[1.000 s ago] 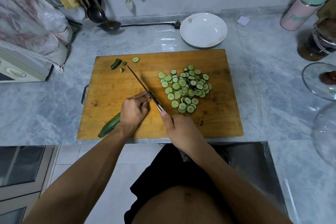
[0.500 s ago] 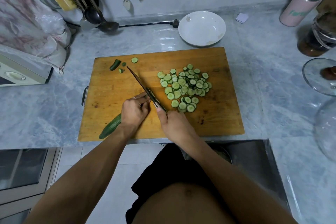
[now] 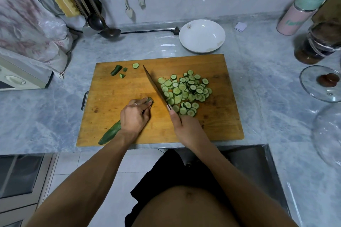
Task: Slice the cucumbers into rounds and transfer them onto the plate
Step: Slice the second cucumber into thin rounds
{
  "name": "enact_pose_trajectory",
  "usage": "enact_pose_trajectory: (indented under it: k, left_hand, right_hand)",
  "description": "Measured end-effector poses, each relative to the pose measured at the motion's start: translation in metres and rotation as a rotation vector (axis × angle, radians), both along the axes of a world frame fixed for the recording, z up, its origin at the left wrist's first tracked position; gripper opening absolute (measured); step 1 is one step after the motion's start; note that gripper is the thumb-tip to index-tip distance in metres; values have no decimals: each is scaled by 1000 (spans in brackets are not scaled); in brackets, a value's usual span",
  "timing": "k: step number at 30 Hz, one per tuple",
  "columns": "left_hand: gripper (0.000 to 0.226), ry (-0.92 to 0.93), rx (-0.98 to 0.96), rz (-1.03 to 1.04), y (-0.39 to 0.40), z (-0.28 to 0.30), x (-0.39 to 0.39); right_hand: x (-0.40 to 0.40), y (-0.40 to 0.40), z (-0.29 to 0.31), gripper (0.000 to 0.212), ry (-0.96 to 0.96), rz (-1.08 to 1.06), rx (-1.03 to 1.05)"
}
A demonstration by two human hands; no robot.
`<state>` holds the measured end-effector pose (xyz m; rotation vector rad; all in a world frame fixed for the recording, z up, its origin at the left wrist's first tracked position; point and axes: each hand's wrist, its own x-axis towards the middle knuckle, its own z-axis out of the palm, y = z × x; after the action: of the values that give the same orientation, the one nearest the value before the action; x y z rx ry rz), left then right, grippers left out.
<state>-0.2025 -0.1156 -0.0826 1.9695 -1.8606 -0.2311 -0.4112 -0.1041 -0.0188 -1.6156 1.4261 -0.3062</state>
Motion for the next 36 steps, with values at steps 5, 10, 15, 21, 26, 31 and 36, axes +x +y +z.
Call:
enact_pose_trajectory:
  k: [5,10,15,21,26,31,36]
  left_hand:
    - [23,25,-17,-16,-1,4,2]
    - [20,27,21,-22,-5,13,3]
    - [19,56,19,-58,-8,4,12]
    - [23,77,57,-112,-10,0,18]
    - [20,81,65,-113,-13,-1,20]
    - [28,89,82,-109,-12,0,18]
    - [20,64,17,-69,-9,-1,13]
  right_hand:
    - [-1,14,3,60,35,60,-24]
    - [0,18,4,57,27,73,-58]
    - [0,24,10,58,15,72,-80]
    - [4,24,13,61,31,81,-62]
    - [8,19,12,62,43,82,6]
    - [27,5,-3,64,78,101,21]
    - [28,2,-7,66,54,35,29]
